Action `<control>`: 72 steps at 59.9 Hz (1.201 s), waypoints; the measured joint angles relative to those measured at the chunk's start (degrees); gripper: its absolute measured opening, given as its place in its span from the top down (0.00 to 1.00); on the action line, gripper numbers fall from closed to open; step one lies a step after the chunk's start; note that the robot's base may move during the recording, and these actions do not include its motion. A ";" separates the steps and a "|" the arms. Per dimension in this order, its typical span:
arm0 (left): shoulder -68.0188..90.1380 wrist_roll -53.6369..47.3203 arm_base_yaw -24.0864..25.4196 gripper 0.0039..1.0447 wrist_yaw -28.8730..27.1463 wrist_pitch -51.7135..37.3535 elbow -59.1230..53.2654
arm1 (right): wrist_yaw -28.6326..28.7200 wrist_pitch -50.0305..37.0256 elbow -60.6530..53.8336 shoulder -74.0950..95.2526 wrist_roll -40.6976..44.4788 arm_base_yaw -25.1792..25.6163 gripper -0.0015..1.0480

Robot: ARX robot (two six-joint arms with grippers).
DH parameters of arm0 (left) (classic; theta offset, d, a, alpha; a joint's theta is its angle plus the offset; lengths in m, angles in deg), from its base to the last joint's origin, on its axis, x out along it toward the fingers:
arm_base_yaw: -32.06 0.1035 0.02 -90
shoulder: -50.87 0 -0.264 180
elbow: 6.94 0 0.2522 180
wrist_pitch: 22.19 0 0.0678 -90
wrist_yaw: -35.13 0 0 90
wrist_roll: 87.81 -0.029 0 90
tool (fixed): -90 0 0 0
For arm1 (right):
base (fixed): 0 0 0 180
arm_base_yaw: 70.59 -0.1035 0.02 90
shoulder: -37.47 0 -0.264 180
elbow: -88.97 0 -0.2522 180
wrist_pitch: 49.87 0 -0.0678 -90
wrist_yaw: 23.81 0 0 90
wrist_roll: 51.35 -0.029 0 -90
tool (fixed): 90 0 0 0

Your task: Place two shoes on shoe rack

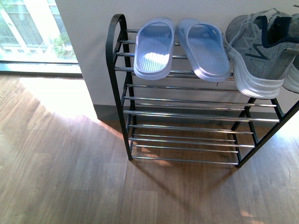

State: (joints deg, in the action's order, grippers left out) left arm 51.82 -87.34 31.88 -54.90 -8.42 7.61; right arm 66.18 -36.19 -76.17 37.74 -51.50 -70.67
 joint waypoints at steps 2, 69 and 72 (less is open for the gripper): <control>0.00 0.00 0.00 0.75 0.02 0.00 0.00 | 0.00 0.00 0.00 0.02 0.00 0.00 0.09; -0.07 -0.22 0.00 0.09 0.02 0.00 0.00 | -0.13 0.09 0.00 -0.02 -0.02 0.00 0.09; -0.04 -0.22 0.00 0.09 0.02 0.02 0.00 | -0.09 0.09 0.00 0.00 0.00 0.00 0.09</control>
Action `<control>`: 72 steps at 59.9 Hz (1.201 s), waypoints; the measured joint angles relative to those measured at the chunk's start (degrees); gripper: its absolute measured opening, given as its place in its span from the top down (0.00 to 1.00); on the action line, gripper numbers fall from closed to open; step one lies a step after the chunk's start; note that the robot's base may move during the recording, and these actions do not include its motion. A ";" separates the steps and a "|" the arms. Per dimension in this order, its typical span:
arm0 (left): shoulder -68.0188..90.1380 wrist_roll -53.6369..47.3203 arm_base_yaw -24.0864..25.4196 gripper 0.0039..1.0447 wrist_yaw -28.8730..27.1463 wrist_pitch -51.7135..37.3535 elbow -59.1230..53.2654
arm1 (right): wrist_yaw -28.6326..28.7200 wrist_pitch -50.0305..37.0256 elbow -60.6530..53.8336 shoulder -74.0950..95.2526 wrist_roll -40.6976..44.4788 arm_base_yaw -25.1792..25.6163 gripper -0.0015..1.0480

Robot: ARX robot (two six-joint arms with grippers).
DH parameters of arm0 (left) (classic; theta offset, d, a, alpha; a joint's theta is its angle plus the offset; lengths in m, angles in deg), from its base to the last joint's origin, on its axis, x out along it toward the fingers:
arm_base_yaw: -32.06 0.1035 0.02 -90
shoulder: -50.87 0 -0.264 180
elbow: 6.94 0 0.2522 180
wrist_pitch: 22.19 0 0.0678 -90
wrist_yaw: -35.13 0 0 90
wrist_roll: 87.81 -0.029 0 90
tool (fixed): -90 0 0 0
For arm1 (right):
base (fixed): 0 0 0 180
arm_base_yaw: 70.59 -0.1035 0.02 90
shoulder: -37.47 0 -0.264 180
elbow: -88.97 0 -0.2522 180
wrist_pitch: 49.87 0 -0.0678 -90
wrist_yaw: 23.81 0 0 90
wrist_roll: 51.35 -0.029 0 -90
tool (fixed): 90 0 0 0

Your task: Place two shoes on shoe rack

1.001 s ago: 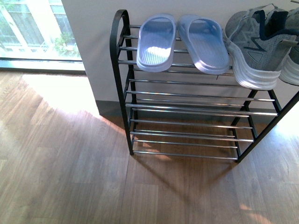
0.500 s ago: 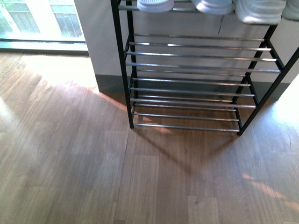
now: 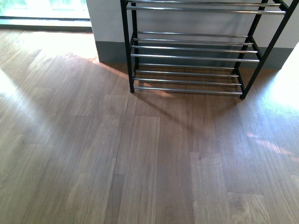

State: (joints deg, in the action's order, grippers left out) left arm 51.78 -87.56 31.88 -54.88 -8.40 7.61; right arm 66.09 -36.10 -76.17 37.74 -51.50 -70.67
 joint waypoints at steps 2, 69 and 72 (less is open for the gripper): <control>-0.02 0.02 0.00 0.09 0.00 -0.02 0.00 | 0.02 0.00 0.00 0.00 0.00 0.00 0.09; -0.02 -0.02 0.07 0.09 0.09 -0.02 0.00 | -0.07 0.00 0.00 -0.04 -0.02 0.02 0.09; -0.02 0.00 0.07 0.09 0.04 -0.02 0.00 | -0.04 0.02 0.00 -0.02 0.00 0.02 0.09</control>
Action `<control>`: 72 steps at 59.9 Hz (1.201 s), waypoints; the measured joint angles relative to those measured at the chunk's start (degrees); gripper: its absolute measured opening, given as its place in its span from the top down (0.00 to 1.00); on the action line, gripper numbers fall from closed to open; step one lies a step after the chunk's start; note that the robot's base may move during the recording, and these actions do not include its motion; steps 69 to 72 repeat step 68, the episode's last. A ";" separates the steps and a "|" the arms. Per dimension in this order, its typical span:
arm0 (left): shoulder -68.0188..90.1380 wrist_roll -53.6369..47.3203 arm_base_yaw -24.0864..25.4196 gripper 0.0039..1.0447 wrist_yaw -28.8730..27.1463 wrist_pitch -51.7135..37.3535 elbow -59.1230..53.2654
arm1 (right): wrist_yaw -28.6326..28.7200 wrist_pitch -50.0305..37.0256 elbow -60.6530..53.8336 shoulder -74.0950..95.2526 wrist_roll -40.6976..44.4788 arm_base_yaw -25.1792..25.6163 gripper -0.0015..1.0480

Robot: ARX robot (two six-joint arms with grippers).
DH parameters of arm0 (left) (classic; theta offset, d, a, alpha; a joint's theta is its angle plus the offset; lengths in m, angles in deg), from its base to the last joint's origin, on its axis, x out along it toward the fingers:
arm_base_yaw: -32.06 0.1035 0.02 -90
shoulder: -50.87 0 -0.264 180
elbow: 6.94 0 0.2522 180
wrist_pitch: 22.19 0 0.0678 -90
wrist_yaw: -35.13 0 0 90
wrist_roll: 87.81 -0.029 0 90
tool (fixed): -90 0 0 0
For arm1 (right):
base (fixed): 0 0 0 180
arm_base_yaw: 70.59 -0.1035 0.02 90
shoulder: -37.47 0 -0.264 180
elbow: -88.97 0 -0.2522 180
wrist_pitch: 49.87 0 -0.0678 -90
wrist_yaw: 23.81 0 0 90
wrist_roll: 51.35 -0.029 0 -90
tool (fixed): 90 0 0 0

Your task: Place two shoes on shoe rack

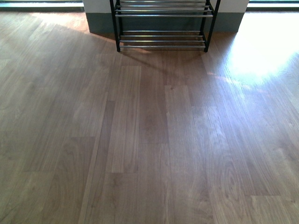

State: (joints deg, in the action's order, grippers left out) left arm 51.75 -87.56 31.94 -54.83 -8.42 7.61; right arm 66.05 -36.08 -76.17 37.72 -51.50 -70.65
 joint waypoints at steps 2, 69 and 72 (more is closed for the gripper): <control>0.00 0.00 0.00 0.09 -0.04 0.02 0.00 | 0.17 -0.02 0.00 0.00 0.00 -0.02 0.09; 0.00 0.00 0.02 0.09 -0.04 0.00 0.00 | 0.11 -0.02 0.00 0.00 -0.02 0.00 0.09; 0.00 0.00 0.02 0.09 -0.04 0.00 0.00 | 0.11 -0.02 0.00 0.00 -0.02 0.00 0.09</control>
